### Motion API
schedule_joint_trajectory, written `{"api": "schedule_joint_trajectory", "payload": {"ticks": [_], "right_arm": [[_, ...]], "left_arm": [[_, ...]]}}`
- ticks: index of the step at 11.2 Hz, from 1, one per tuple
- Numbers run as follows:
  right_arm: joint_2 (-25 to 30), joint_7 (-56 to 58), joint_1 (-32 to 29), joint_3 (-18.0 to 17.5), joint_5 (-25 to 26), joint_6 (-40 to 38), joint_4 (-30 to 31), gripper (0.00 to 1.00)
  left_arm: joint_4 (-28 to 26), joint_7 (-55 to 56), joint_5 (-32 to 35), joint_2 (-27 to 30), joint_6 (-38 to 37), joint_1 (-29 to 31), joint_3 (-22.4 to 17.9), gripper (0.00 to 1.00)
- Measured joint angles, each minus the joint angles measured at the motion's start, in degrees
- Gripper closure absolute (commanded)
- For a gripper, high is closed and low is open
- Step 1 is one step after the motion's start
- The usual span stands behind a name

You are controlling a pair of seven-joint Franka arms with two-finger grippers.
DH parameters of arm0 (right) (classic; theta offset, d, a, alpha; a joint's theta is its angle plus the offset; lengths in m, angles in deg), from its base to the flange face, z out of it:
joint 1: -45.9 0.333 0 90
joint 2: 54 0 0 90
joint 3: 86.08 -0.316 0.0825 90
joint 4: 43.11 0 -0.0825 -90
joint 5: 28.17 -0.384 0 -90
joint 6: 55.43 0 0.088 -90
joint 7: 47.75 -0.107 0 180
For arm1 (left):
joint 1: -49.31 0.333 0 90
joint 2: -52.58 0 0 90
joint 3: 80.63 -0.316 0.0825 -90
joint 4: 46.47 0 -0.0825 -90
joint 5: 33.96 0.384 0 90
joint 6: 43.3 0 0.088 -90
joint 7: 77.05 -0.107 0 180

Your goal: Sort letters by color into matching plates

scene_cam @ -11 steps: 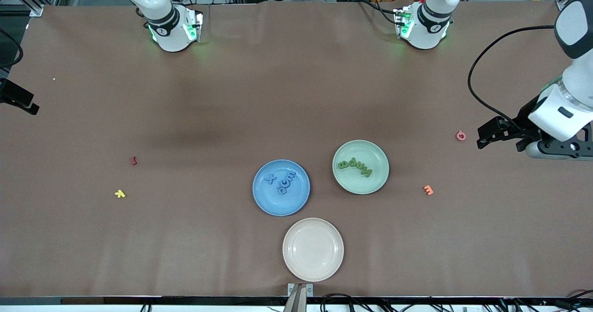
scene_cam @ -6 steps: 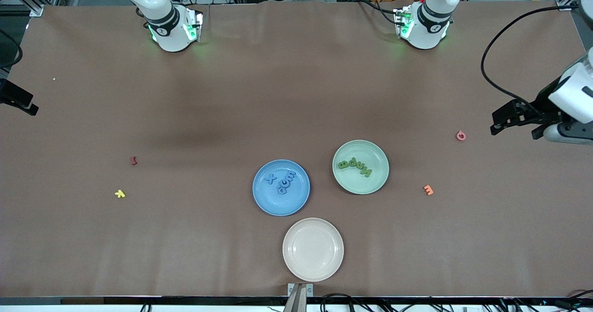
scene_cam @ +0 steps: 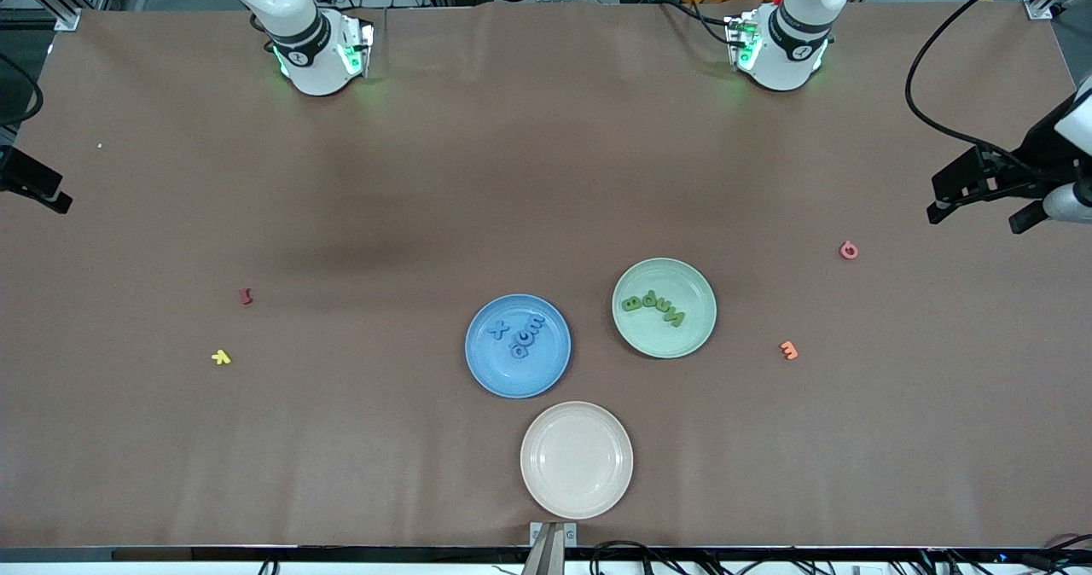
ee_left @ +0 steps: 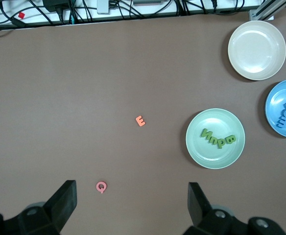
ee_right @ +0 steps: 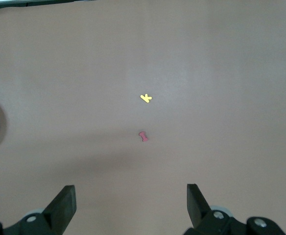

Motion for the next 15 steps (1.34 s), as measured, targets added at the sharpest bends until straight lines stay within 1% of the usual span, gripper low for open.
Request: {"api": "schedule_joint_trajectory", "payload": {"ticks": [3,7,11,14,15], "right_arm": [[0.00,-0.01,-0.16,0.00,-0.01,0.00,0.00,0.00],[0.00,-0.01,-0.16,-0.01,-0.02,0.00,0.00,0.00],[0.00,-0.02,-0.24,-0.01,-0.03,-0.07,0.00,0.00],[0.00,-0.02,-0.25,-0.02,-0.04,-0.08,0.00,0.00],[0.00,-0.02,-0.24,-0.03,-0.04,-0.08,0.00,0.00]], "left_arm": [[0.01,0.00,0.00,1.30,-1.01,0.07,-0.25,0.00],[-0.02,0.00,0.00,1.39,-2.27,0.08,-0.53,0.00],[-0.13,-0.01,0.00,1.38,-4.56,0.34,-2.93,0.00],[-0.32,-0.03,0.01,1.34,-4.93,0.39,-3.41,0.00],[-0.40,-0.02,2.30,1.22,-4.96,-0.21,-3.34,0.00]]}}
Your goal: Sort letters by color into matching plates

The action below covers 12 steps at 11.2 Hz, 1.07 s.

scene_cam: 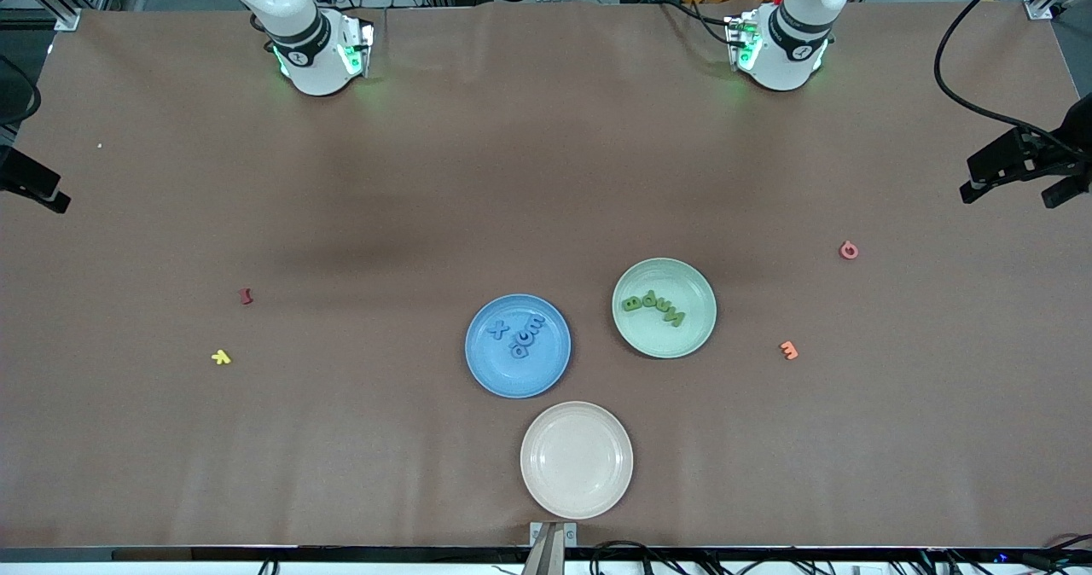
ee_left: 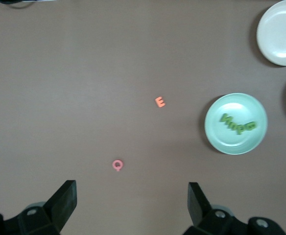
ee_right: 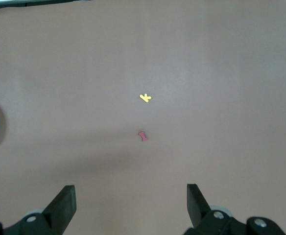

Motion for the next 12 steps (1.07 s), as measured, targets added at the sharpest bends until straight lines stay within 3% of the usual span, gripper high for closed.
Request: {"api": "schedule_joint_trajectory", "payload": {"ticks": [3,12], "right_arm": [[0.00,0.00,0.00,-0.03,0.00,0.00,0.00,0.00],[-0.02,0.02,-0.09,-0.06,0.00,-0.25,0.11,0.00]], "left_arm": [[-0.09,0.97,5.12,-0.30,-0.05,-3.05,0.41,0.00],[-0.34,1.15,1.51,-1.14,-0.07,-2.21,-0.33,0.00]]}}
